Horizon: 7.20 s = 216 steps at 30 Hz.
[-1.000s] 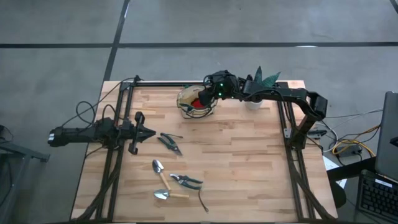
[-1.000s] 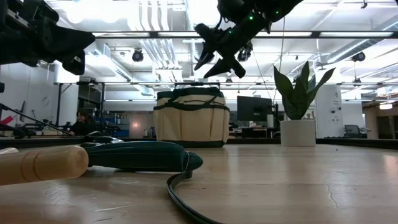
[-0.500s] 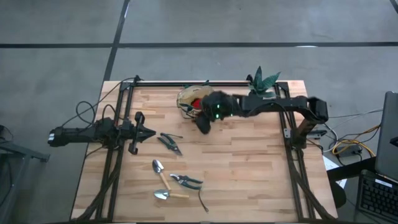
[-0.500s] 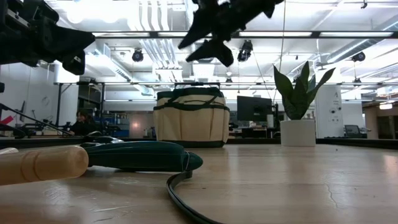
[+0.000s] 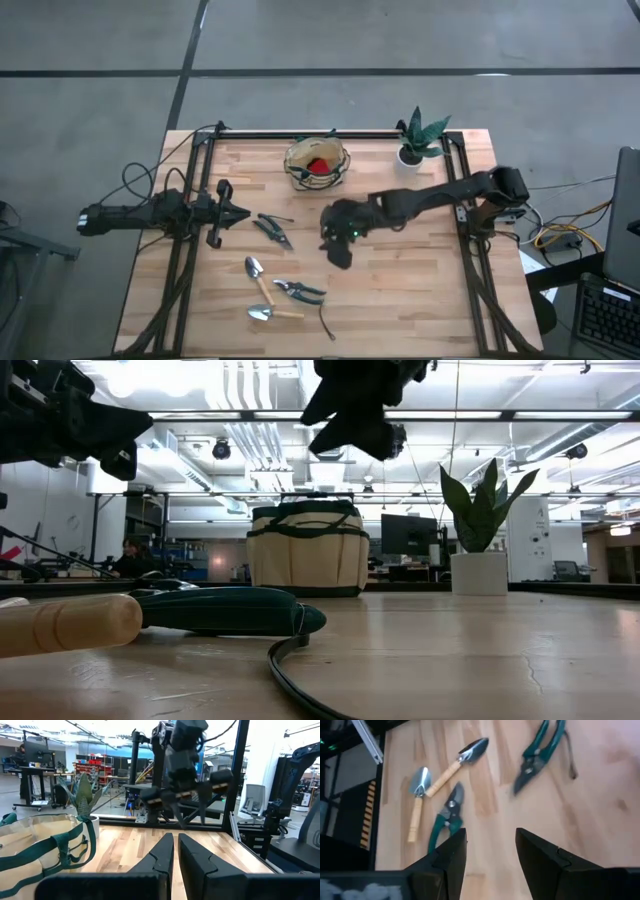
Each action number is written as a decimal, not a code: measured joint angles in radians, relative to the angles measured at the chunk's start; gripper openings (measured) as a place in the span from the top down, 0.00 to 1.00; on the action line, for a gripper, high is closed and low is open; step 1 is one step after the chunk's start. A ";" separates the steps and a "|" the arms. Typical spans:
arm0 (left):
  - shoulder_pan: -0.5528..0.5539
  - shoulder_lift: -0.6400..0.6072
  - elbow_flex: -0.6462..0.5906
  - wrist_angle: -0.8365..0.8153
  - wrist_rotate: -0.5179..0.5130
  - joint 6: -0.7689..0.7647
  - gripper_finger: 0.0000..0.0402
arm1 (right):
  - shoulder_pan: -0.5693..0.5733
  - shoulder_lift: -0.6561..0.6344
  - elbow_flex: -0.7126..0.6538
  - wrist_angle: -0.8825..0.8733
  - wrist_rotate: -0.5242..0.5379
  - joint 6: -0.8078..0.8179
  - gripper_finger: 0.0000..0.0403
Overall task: Pick & Place Garden tools in Gardening bag
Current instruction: Put the top pruner into the left bag pocket
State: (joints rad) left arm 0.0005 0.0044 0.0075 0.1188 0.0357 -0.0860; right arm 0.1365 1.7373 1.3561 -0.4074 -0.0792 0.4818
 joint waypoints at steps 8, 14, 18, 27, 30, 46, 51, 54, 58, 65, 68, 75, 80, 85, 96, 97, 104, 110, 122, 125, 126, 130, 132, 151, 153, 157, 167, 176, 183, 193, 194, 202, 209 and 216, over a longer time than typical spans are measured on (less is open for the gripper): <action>0.000 0.010 0.000 -0.009 0.000 0.000 0.92 | 0.035 0.062 -0.020 -0.003 0.001 0.099 0.64; 0.000 0.014 0.000 0.000 -0.027 -0.037 0.92 | 0.036 0.073 -0.020 0.002 0.003 0.119 0.66; 0.000 0.016 0.000 0.059 -0.028 -0.273 0.92 | 0.036 0.073 -0.020 0.003 0.003 0.121 0.66; 0.000 0.018 0.000 0.146 -0.207 -0.820 0.92 | 0.036 0.073 -0.020 0.003 0.003 0.121 0.67; -0.001 0.020 0.000 0.142 -0.211 -0.864 0.92 | 0.036 0.078 -0.025 0.004 0.003 0.123 0.69; -0.001 0.076 0.000 -0.027 -0.252 -1.095 0.93 | 0.036 0.087 -0.041 0.006 0.026 0.140 0.74; 0.000 0.167 0.026 -0.148 -0.184 -1.175 0.93 | 0.036 0.092 -0.041 0.006 0.054 0.140 0.75; 0.000 0.234 0.062 -0.217 -0.191 -1.167 0.93 | 0.036 0.092 -0.041 0.013 0.056 0.140 0.76; 0.000 0.325 0.167 -0.287 -0.191 -1.081 0.93 | 0.036 0.092 -0.041 0.031 0.056 0.149 0.78; 0.000 0.470 0.386 -0.605 -0.183 -0.896 0.93 | 0.036 0.092 -0.041 0.030 0.055 0.151 0.81; 0.001 0.529 0.450 -0.726 -0.183 -0.849 0.93 | 0.036 0.092 -0.041 0.031 0.055 0.148 0.82; 0.005 0.680 0.502 -0.798 -0.101 -0.936 0.93 | 0.035 0.092 -0.041 0.033 0.056 0.148 0.83; 0.008 0.787 0.520 -0.767 -0.070 -0.806 0.93 | 0.035 0.092 -0.041 0.033 0.061 0.147 0.81; 0.020 0.902 0.548 -0.777 -0.059 -0.883 0.92 | 0.035 0.092 -0.042 0.044 0.080 0.152 0.80; 0.025 1.074 0.566 -0.742 -0.053 -0.769 0.71 | 0.035 0.092 -0.041 0.049 0.082 0.158 0.85; 0.024 1.081 0.566 -0.728 -0.051 -0.700 0.69 | 0.036 0.092 -0.042 0.050 0.082 0.158 0.85; 0.024 1.144 0.579 -0.705 -0.027 -0.419 0.59 | 0.035 0.091 -0.042 0.051 0.082 0.158 0.85; 0.024 1.228 0.581 -0.710 -0.030 -0.264 0.61 | 0.035 0.094 -0.042 0.052 0.082 0.158 0.85; 0.023 1.341 0.603 -0.684 -0.098 -0.089 0.68 | 0.035 0.095 -0.042 0.052 0.082 0.158 0.87; 0.023 1.342 0.619 -0.682 -0.098 -0.098 0.72 | 0.035 0.096 -0.042 0.052 0.082 0.158 0.87; 0.023 1.339 0.621 -0.678 -0.098 -0.099 0.73 | 0.035 0.096 -0.041 0.054 0.082 0.160 0.87; 0.023 1.335 0.633 -0.667 -0.108 -0.051 0.77 | 0.035 0.096 -0.042 0.055 0.088 0.163 0.87; 0.023 1.336 0.638 -0.662 -0.109 -0.038 0.79 | 0.035 0.096 -0.042 0.055 0.103 0.163 0.87; 0.033 1.315 0.674 -0.609 -0.147 -0.538 0.83 | -0.060 0.097 -0.042 0.165 0.131 0.405 0.87; 0.047 1.312 0.670 -0.613 -0.150 -0.676 0.83 | -0.060 0.097 -0.042 0.158 0.113 0.404 0.87; 0.065 1.305 0.651 -0.614 -0.117 -0.925 0.83 | -0.058 0.091 -0.042 0.097 0.072 0.399 0.87; 0.063 1.256 0.662 -0.546 -0.090 -1.151 0.74 | -0.054 0.022 -0.042 -0.057 -0.036 0.343 0.87; 0.063 1.267 0.658 -0.550 -0.163 -1.278 0.51 | -0.078 -0.159 -0.041 -0.060 0.064 0.146 0.87; 0.072 1.336 0.659 -0.538 -0.215 -1.356 0.49 | -0.097 -0.286 -0.041 -0.081 0.106 -0.004 0.87; 0.092 1.455 0.667 -0.467 -0.218 -1.391 0.49 | -0.098 -0.372 -0.046 -0.179 0.138 -0.094 0.87; 0.092 1.464 0.673 -0.466 -0.218 -1.390 0.49 | -0.099 -0.374 -0.046 -0.192 0.141 -0.097 0.87; 0.092 1.486 0.693 -0.474 -0.211 -1.399 0.59 | -0.097 -0.375 -0.050 -0.234 0.159 -0.127 0.87; 0.094 1.478 0.693 -0.468 -0.205 -1.350 0.79 | -0.098 -0.375 -0.050 -0.233 0.161 -0.172 0.87; 0.094 1.434 0.693 -0.473 -0.208 -1.332 0.86 | -0.101 -0.375 -0.050 -0.232 0.160 -0.222 0.87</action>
State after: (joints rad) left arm 0.0948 1.4381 0.7002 -0.3542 -0.1723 -1.4179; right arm 0.0359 1.3624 1.3060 -0.6393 0.0813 0.2594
